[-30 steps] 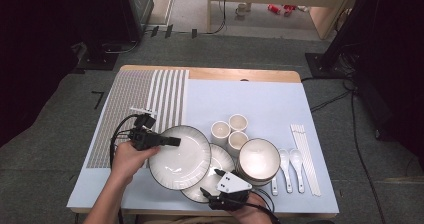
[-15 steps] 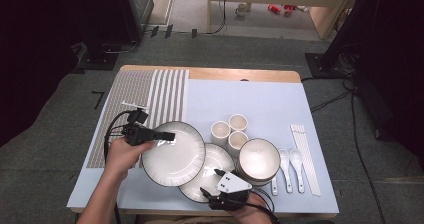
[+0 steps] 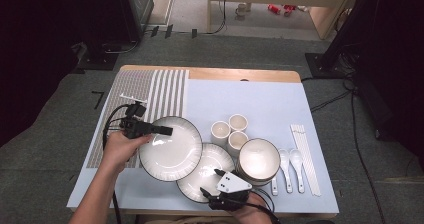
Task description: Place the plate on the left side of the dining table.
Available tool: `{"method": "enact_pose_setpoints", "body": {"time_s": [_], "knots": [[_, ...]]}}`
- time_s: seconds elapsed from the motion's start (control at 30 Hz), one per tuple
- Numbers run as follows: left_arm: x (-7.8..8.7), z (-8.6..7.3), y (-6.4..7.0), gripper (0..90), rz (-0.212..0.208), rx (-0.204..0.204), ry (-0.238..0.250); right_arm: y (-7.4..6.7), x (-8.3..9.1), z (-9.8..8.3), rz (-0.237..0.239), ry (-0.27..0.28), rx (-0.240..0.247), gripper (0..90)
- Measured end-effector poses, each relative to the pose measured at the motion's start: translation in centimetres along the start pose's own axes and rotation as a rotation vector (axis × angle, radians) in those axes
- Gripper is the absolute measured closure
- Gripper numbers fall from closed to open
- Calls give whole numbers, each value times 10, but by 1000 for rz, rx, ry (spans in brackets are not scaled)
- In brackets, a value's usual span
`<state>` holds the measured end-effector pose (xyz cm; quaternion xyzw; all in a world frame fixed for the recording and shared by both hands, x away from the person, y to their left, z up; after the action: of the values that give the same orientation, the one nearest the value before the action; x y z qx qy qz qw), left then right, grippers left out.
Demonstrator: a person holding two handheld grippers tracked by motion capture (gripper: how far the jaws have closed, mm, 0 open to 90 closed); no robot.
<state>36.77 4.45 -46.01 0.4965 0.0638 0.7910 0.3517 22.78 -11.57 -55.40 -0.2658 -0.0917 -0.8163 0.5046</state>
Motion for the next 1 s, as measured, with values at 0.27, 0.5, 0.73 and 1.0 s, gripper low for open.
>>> {"method": "enact_pose_setpoints", "body": {"time_s": [0.27,0.5,0.73,1.0], "knots": [[3,10,-5,745,2,20,12,0,0,0,-1,0,-1,277],[1,16,-10,747,-11,16,16,0,0,0,11,-1,-7,280],[-3,17,-17,747,-27,29,5,0,0,0,11,0,-7,281],[2,19,-23,747,-25,53,22,0,0,0,11,0,-7,282]]}}
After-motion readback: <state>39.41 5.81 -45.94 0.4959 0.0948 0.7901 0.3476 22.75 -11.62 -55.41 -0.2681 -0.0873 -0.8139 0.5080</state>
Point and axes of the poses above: each handheld gripper's, and its own axes: x roughly backward along the jaws, z roughly out of its top, y roughly to its right, the point moved 10 cm from there along -x, roughly forward along the jaws, and after that the axes turned 15 degrees about z, right-handed, at the moved point
